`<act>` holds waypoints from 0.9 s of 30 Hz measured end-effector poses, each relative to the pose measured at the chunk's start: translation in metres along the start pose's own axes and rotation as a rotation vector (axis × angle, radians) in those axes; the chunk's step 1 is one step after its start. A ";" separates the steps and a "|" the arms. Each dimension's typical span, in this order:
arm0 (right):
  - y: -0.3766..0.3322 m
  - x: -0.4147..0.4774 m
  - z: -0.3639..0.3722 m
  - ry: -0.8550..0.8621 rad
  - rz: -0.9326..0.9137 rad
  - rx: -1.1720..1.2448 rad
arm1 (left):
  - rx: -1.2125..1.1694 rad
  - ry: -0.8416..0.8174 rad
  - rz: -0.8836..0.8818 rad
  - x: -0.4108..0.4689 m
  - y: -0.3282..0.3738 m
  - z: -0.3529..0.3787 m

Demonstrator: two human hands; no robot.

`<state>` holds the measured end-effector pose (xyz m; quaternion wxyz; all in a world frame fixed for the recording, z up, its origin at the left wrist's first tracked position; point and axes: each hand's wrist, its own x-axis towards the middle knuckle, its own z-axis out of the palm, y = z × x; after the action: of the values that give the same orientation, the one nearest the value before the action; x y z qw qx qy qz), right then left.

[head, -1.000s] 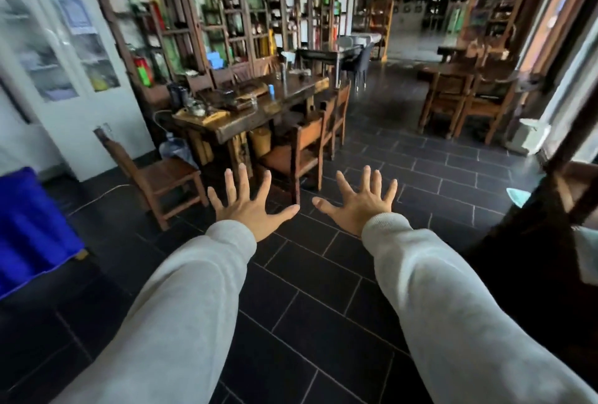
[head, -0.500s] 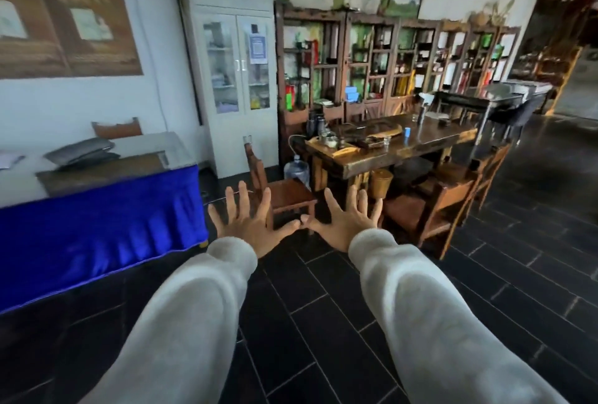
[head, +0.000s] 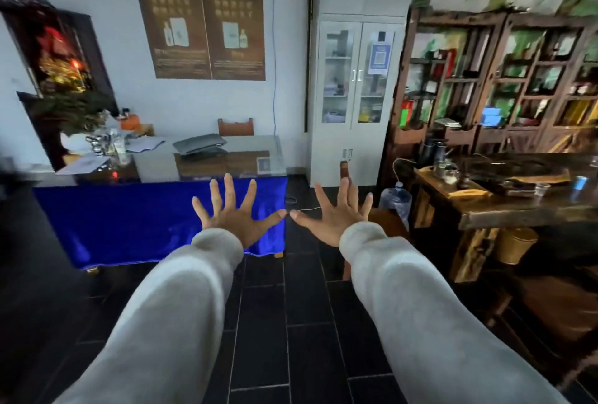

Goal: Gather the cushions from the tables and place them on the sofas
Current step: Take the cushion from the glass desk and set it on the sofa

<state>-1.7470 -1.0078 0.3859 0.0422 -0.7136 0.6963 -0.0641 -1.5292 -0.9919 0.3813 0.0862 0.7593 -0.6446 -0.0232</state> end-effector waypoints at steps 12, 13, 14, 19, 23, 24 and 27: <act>-0.036 0.227 0.054 -0.103 -0.132 0.018 | 0.021 -0.073 -0.191 0.187 -0.036 0.056; -0.043 0.248 0.059 -0.108 -0.138 0.008 | 0.018 -0.084 -0.195 0.208 -0.040 0.061; -0.050 0.271 0.064 -0.112 -0.141 -0.002 | 0.015 -0.096 -0.198 0.232 -0.044 0.065; -0.098 0.388 0.074 -0.170 -0.139 -0.031 | -0.048 -0.169 -0.231 0.352 -0.067 0.068; -0.141 0.481 0.074 -0.149 -0.164 -0.046 | -0.041 -0.143 -0.182 0.450 -0.085 0.055; -0.150 0.502 0.075 -0.142 -0.167 -0.050 | -0.037 -0.136 -0.175 0.472 -0.090 0.052; -0.173 0.560 0.082 -0.161 -0.180 -0.081 | -0.027 -0.135 -0.174 0.528 -0.107 0.054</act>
<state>-1.5517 -1.5651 0.3492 0.0631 -0.7773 0.6257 0.0183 -1.3439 -1.4997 0.3511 0.0504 0.8078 -0.5803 -0.0905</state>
